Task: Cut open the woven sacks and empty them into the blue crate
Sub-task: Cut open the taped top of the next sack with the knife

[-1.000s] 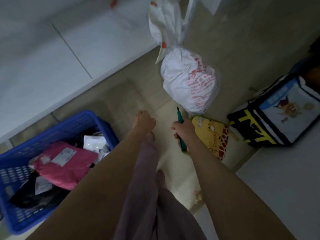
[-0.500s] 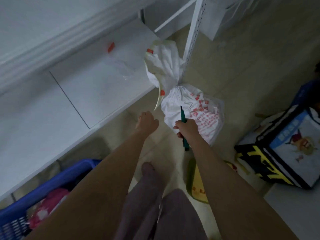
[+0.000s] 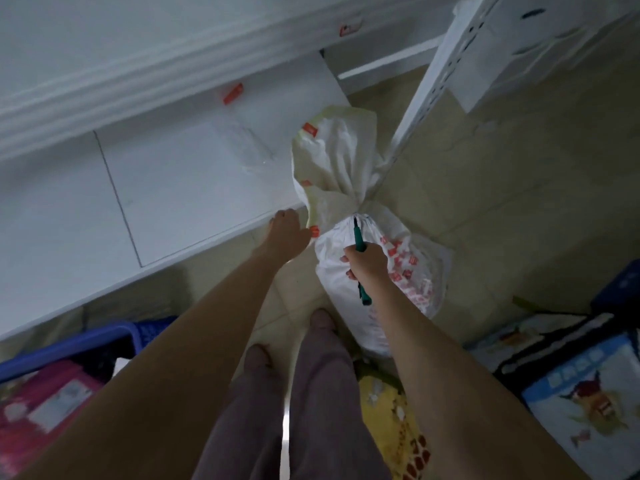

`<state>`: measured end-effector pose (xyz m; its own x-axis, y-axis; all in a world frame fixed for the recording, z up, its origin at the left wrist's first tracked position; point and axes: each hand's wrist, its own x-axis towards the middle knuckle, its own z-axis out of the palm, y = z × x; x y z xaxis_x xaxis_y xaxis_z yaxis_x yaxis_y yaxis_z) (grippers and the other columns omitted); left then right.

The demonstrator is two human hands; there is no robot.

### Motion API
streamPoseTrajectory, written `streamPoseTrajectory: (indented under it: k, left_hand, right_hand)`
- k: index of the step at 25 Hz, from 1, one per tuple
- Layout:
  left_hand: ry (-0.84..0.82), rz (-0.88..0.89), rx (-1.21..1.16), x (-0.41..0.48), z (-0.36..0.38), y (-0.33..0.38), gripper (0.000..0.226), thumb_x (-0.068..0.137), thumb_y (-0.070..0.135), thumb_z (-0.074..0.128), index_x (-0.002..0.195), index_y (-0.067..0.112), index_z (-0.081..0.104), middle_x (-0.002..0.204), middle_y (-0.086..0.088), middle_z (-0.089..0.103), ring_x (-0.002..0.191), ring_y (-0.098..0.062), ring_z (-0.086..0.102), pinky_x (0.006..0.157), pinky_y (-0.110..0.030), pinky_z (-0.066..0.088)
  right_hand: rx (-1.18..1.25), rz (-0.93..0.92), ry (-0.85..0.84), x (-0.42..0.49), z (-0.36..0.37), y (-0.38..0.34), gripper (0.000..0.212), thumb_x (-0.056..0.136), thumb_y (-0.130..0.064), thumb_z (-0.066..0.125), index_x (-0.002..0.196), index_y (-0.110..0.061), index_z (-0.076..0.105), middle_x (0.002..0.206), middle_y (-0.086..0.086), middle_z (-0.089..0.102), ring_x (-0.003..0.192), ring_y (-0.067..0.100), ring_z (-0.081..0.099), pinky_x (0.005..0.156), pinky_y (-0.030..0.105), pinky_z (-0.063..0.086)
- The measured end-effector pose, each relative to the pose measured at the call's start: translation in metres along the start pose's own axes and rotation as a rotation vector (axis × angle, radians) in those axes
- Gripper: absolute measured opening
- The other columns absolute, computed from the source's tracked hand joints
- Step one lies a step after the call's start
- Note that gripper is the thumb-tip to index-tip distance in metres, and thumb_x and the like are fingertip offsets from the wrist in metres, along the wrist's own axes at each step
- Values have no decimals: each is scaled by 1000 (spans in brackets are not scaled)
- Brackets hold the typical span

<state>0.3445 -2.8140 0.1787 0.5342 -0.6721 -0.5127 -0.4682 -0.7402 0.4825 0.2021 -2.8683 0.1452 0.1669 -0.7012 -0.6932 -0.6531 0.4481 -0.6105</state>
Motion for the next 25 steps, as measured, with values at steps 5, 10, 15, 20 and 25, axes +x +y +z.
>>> streamPoseTrajectory:
  k: [5, 10, 15, 20, 25]
  left_hand:
    - [78, -137, -255, 38, 34, -8, 36, 98, 16, 40, 127, -4, 47, 131, -21, 49, 122, -32, 46, 95, -30, 35]
    - [179, -257, -343, 72, 94, -72, 32, 95, 9, 38, 118, -6, 55, 122, -25, 55, 115, -35, 49, 88, -31, 34]
    - [223, -267, -400, 125, 135, -149, 30, 95, 8, 37, 114, -7, 55, 119, -24, 57, 110, -36, 52, 87, -33, 41]
    - [346, -240, -482, 185, 175, -199, 31, 96, 11, 38, 118, -3, 54, 122, -22, 56, 115, -35, 51, 89, -30, 38]
    - [402, -151, -554, 211, 207, -220, 32, 94, 15, 39, 119, 3, 56, 122, -19, 57, 113, -33, 52, 90, -30, 41]
  right_hand:
    - [-108, -92, 136, 65, -7, 0, 17, 87, -13, 52, 85, 0, 63, 84, 16, 67, 75, 25, 60, 65, 33, 47]
    - [-21, -107, 337, 119, 6, 18, 13, 91, -14, 54, 80, -7, 56, 72, 7, 56, 73, 19, 53, 62, 25, 36]
    - [128, -277, 492, 190, 53, 26, 27, 84, -8, 60, 108, 6, 64, 90, 7, 57, 83, 18, 53, 68, 24, 40]
    - [383, -404, 520, 253, 117, 39, 42, 87, -14, 63, 127, -6, 53, 122, 10, 61, 107, 22, 60, 71, 11, 37]
    - [319, -561, 598, 289, 138, 67, 61, 89, -26, 63, 140, -5, 38, 141, 12, 42, 126, 22, 45, 83, 11, 29]
